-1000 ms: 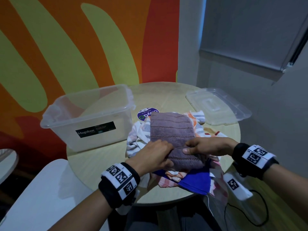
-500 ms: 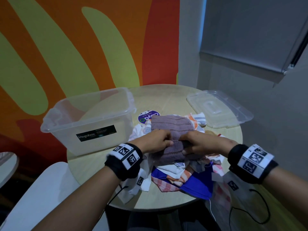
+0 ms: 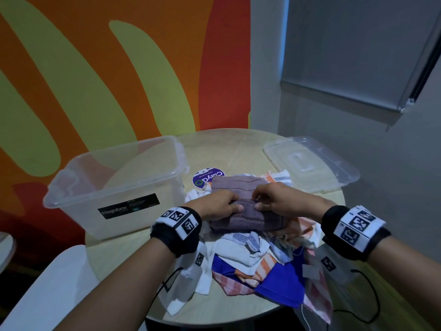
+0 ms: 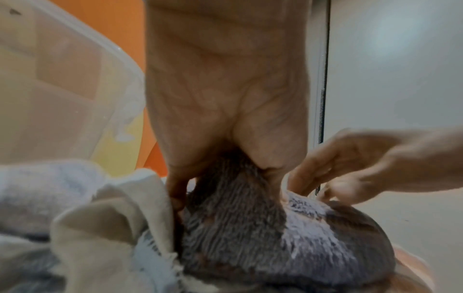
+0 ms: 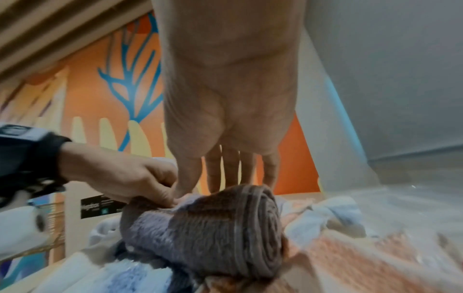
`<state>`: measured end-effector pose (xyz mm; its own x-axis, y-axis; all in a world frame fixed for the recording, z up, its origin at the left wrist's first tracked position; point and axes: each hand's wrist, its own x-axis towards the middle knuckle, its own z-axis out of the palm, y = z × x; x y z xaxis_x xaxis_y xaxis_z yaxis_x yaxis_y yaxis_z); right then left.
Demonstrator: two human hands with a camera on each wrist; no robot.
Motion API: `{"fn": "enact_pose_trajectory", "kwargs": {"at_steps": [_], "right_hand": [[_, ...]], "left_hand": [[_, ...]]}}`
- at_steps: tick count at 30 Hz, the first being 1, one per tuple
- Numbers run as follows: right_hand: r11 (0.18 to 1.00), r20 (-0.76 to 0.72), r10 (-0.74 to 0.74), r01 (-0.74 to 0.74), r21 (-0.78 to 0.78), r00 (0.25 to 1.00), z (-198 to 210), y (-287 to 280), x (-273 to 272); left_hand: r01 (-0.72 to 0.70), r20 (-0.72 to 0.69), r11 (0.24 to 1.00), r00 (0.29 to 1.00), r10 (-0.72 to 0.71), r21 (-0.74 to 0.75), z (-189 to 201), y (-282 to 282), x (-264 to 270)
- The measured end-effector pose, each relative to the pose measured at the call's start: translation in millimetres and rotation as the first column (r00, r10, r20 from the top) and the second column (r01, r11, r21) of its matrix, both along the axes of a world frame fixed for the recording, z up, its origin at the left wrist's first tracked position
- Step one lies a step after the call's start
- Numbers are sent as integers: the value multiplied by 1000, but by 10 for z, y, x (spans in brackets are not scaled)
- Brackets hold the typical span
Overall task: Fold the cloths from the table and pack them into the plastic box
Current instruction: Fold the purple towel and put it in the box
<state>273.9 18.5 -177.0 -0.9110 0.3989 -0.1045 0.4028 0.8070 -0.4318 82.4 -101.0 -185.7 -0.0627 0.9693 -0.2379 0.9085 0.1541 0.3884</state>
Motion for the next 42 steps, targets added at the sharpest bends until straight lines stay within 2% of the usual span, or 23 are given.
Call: {"fn": "enact_pose_trajectory", "kwargs": {"at_steps": [2,6,9,11,14,17,19,21,23,25,28,31,33,34,37,40,42], "right_hand": [[995,-39,74,-71,73,996,38,-79,20],[952,10,149,-146,268,989,-72,-225,-8],[890,20,152,-146,433,988,-236,-214,-73],[883,6,170,-155,442,985,-283,-220,-93],[943,-49,136,-115,313,989,-192,-216,-105],[974,-86,83,-62,218,993,-36,-149,-85],[980,-153,96,-67,187,984,62,-111,-39],[983,-209,108,-73,168,972,225,-126,34],[977,-247,143,-97,188,958,372,-180,126],[974,-254,173,-127,188,952,438,-291,241],[981,-199,180,-162,108,963,353,-494,428],[983,-12,185,-185,-11,983,71,-575,503],[979,22,154,-150,-136,988,-81,-544,477],[972,17,128,-122,-200,992,-109,-515,455],[942,78,37,-9,-337,996,-98,-402,387],[901,139,-21,78,-426,990,-109,-274,300],[867,175,-25,108,-486,984,-52,-242,248]], "left_hand": [[-22,43,1000,999,23,-7,-42,52,-42],[-57,106,998,993,59,-21,-49,109,-55],[-93,137,995,987,86,46,-108,135,-54],[-128,153,985,982,109,118,-194,143,-43],[-185,107,955,981,164,233,-263,173,-64],[-186,37,898,982,187,398,-128,95,-87],[-94,-32,916,993,116,390,13,-49,-64],[30,-170,948,985,25,316,160,-231,20],[124,-339,932,941,-1,341,270,-411,105],[183,-431,904,902,1,386,346,-570,178],[207,-375,933,923,-87,294,274,-793,295],[233,-154,952,967,-205,196,30,-919,349],[224,-14,962,974,-224,157,-104,-891,328],[197,9,970,980,-200,140,-131,-854,309],[131,-53,984,991,-125,120,-140,-718,248],[47,-43,994,998,-42,102,-115,-591,270],[28,-184,990,983,-2,139,-69,-557,340]]}}
